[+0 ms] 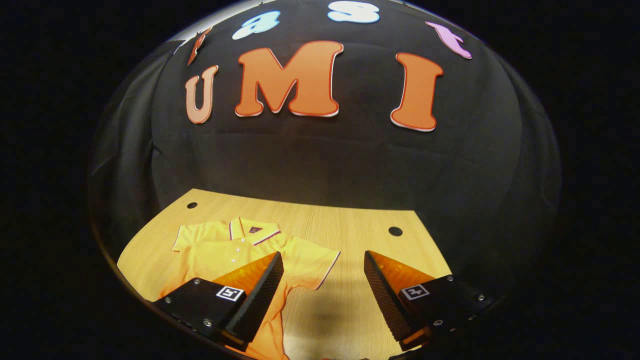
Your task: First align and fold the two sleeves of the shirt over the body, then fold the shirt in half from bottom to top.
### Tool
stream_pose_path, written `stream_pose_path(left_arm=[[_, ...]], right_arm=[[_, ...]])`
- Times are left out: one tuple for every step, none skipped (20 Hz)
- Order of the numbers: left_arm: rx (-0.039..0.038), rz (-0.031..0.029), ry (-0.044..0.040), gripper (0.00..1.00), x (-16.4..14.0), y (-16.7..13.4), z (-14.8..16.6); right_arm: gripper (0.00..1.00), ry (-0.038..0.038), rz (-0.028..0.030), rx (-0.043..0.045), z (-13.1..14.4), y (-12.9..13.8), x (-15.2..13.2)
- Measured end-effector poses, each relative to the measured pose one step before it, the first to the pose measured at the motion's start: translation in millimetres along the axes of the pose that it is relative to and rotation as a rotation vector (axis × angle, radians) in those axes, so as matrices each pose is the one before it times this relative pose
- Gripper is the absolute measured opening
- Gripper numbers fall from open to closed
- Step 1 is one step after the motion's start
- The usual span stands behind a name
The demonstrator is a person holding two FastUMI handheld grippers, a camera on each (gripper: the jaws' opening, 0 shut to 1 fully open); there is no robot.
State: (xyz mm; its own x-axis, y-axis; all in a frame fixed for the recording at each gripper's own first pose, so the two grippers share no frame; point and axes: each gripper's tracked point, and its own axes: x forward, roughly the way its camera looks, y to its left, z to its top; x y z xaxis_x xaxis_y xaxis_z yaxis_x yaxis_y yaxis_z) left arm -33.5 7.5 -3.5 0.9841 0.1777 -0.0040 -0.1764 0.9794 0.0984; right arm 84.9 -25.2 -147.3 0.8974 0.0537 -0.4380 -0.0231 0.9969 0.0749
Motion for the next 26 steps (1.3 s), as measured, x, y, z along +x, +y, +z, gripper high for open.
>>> stream_pose_path(left_arm=[[0.00584,0.02019,0.00796,0.96,-1.76,2.98,-3.05],[0.00534,0.01750,0.00844,0.96,-1.82,2.34,-1.52],[0.00567,0.01807,0.00862,0.96,-3.30,1.20,-1.90],[0.00382,0.01601,0.00624,0.96,-2.97,1.60,-2.16],[0.00246,0.01355,0.00873,0.96,-4.94,0.79,-3.37],[0.00018,0.00956,0.01222,0.96,-3.07,1.22,-2.77],[-0.00173,0.00221,0.01341,0.98,-2.45,-0.20,-4.23],[-0.00014,0.00247,0.00737,0.98,1.41,1.45,-2.37],[0.00019,0.00160,0.00376,0.98,1.58,1.39,-2.86],[0.00054,0.00643,0.00425,0.98,3.21,2.56,-1.28],[0.00068,0.00639,0.00402,0.98,5.32,5.33,-4.32],[-0.00322,0.00201,0.00775,0.96,6.84,4.67,-3.51],[-0.01119,-0.00230,0.01298,0.98,5.51,4.34,-5.68],[-0.01364,-0.00502,0.01294,0.96,6.50,2.41,-3.79],[-0.00687,-0.00195,0.01169,0.98,6.40,3.25,-4.49],[-0.00030,0.00180,0.01165,0.98,7.72,4.39,-3.94],[0.00274,0.00047,0.00665,0.98,6.72,4.67,-2.80],[0.00221,-0.00063,0.00753,0.96,6.22,3.22,-0.93],[0.00048,-0.00068,0.01040,0.96,5.12,1.82,-4.03],[0.00083,-0.00118,0.00943,0.96,4.28,2.21,-3.38],[-0.00326,-0.00177,0.00807,0.96,2.05,2.25,-3.88],[-0.00429,0.00008,0.01223,0.98,1.10,2.11,-3.87],[-0.00168,0.00278,0.01457,0.98,3.12,3.35,-4.96],[0.00145,0.00575,0.01324,0.98,3.02,3.21,-3.63],[0.00083,0.00768,0.00616,0.98,-0.79,4.09,-3.11],[0.00017,0.00874,0.00306,0.98,-0.35,4.27,-0.16]], right_arm=[[0.98,0.04585,0.01538,0.00880,-8.85,1.82,12.61],[0.98,0.04715,0.00689,0.00605,-8.79,-0.40,11.43],[0.98,0.05208,0.01016,0.00505,-10.45,0.42,12.18],[0.98,0.06107,0.00399,0.00496,-9.71,-1.41,13.11],[0.99,0.04959,0.00891,0.00401,-6.60,-0.58,13.49],[0.99,0.05177,-0.00048,0.00311,-6.06,-1.85,12.31],[0.99,0.03957,0.00866,0.00371,-2.42,-0.05,11.84],[0.99,0.03765,-0.00556,0.00913,-1.19,-1.80,10.73],[0.99,0.03006,0.00416,0.00041,0.11,0.06,10.60],[0.99,0.02860,-0.00578,0.00582,2.50,-0.61,10.01],[0.98,0.03475,0.00030,-0.00174,-0.23,0.82,10.73],[0.97,0.03333,-0.00808,0.00450,0.47,-0.63,8.35],[0.93,0.02713,0.00025,0.00664,1.50,1.42,9.86],[0.97,0.03486,0.00130,0.02200,0.23,2.13,8.42],[0.97,0.03693,0.00777,0.02799,-2.21,3.56,6.42],[0.97,0.04094,0.01953,0.02999,-2.73,4.98,8.29],[0.96,0.03512,-0.00347,0.03065,-1.79,-0.93,8.51],[0.97,0.02403,-0.01102,0.01295,-0.97,-2.93,9.68],[0.97,0.02716,-0.03268,0.00437,-1.46,-7.57,9.67],[0.95,0.02304,-0.02277,0.00013,-0.35,-6.19,8.27],[0.95,0.00941,-0.01748,0.00233,2.95,-3.42,6.63],[0.92,0.01355,-0.01681,0.00707,1.04,-3.99,6.97],[0.91,0.01277,-0.00910,0.01722,0.57,-1.25,6.42],[0.88,0.01708,-0.00365,0.02013,0.25,1.11,5.50],[0.86,0.01069,-0.00555,0.01166,-0.44,-0.59,4.52],[0.83,0.01157,-0.00625,0.00568,-0.90,-0.19,4.47]])
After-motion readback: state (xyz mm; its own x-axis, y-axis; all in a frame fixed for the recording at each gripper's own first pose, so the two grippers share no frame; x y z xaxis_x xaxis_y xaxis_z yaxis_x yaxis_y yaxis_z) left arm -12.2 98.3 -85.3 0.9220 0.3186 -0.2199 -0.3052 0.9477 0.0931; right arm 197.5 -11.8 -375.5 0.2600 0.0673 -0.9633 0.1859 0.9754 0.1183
